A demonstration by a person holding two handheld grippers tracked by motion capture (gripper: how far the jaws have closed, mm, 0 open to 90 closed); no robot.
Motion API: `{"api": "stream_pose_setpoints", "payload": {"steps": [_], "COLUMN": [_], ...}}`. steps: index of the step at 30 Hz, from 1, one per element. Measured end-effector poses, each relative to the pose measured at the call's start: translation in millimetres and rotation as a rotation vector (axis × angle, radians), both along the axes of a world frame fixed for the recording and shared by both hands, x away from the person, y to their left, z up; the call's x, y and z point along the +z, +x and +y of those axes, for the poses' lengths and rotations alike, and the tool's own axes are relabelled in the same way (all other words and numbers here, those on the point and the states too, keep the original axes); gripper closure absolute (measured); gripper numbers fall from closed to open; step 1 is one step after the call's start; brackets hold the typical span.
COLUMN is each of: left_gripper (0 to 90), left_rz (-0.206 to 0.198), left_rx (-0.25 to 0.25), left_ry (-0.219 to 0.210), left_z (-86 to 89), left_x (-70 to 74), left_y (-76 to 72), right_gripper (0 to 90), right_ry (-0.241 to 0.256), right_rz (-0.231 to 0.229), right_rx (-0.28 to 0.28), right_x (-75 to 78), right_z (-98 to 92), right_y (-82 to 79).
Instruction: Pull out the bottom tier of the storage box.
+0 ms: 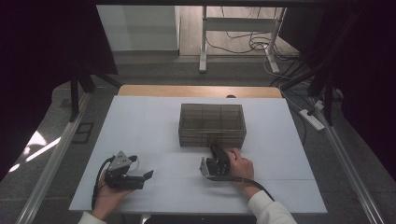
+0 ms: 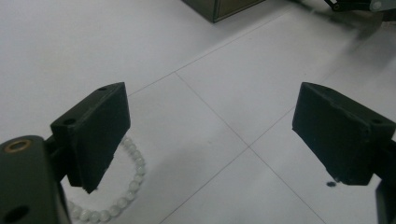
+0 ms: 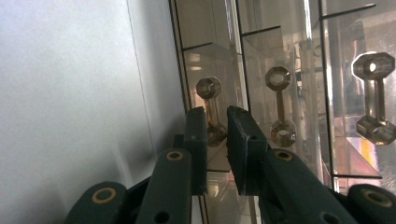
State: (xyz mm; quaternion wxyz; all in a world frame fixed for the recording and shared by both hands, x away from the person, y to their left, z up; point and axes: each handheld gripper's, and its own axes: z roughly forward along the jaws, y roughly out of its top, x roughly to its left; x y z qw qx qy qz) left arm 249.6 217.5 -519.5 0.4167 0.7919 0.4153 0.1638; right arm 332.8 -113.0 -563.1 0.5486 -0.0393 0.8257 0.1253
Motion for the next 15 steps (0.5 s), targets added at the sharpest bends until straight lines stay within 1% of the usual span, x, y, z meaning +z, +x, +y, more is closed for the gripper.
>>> {"api": "stream_pose_setpoints", "payload": {"steps": [5, 6, 8, 10, 15], "left_gripper": [11.4, 11.4, 11.4, 11.4, 11.4], "left_rz": [-0.001, 0.0, 0.0, 0.0, -0.001], "left_rx": [0.0, 0.0, 0.0, 0.0, 0.001], "left_ry": [0.0, 0.0, 0.0, 0.0, -0.002], "left_z": [0.0, 0.0, 0.2, 0.3, 0.7], "left_x": [0.0, -0.1, -0.2, -0.3, -0.1], "left_y": [0.0, 0.1, 0.2, 0.2, -0.2], "right_gripper": [78.4, 78.5, 78.7, 78.8, 78.8], "right_ry": [-0.009, -0.008, -0.007, -0.001, -0.004], "right_rz": [0.0, -0.011, -0.014, -0.01, -0.013], "right_rx": [-0.001, -0.002, 0.001, 0.001, -0.002], "right_x": [0.1, 0.0, 0.7, 1.8, 1.7], "right_z": [0.4, 0.3, 0.1, -0.3, -1.1], "right_y": [-0.6, -1.2, -1.6, -1.8, -3.0]}}
